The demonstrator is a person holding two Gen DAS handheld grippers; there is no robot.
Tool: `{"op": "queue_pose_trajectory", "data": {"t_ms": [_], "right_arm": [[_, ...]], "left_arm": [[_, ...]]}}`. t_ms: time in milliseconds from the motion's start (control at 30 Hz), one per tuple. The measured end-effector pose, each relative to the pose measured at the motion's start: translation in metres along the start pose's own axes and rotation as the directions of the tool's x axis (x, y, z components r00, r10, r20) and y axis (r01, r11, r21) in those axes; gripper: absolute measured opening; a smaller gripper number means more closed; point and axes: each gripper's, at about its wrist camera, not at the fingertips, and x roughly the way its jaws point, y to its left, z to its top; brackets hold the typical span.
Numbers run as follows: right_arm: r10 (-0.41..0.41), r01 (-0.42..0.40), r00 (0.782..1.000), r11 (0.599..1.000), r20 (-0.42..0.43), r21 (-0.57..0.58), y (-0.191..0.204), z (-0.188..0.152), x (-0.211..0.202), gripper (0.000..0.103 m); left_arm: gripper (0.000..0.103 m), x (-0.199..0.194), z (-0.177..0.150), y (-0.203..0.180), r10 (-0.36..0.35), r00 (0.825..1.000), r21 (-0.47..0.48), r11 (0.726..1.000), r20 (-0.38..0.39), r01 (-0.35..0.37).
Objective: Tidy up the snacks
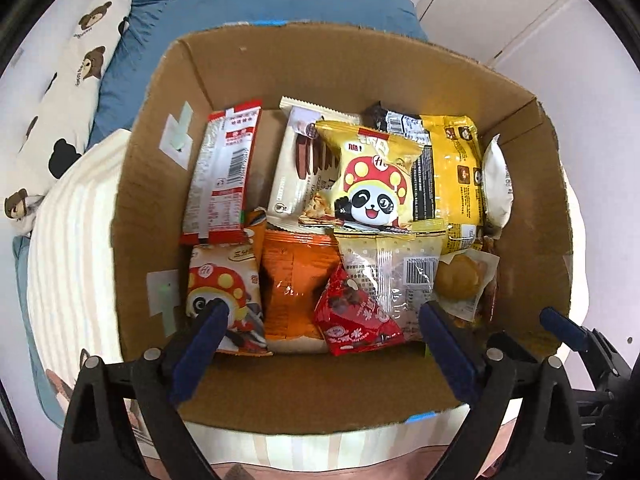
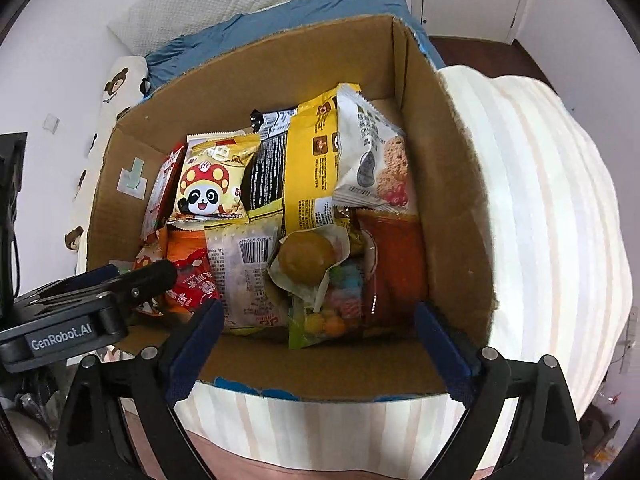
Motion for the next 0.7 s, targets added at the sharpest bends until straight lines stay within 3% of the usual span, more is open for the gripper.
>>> {"op": "queue_pose_trajectory", "data": {"t_ms": [167,333,500,700], "right_arm": [[-0.008,0.009,0.999,1.0,0.032,-0.012,0.002,-0.006,-0.018,0.098],[-0.007,0.009,0.995,1.0,0.095,-0.03,0.006,-0.021,-0.046,0.099],[-0.002,0.01,0.983,0.999,0.186,-0.04,0.006,-0.047,-0.082,0.099],[0.005,0.017,0.957,0.997,0.289,-0.073,0.008,-0.097,-0.132,0.099]], "left_arm": [[0.098,-0.022,-0.01,0.005,0.002,0.999,-0.007,1.0,0.039,-0.002],[0.098,-0.055,-0.028,0.006,0.014,0.992,0.009,1.0,0.127,-0.015],[0.098,-0.089,-0.062,0.005,0.063,0.966,0.01,0.998,0.25,-0.068],[0.098,-0.126,-0.118,0.01,0.081,0.93,-0.019,0.997,0.358,-0.079]]}}
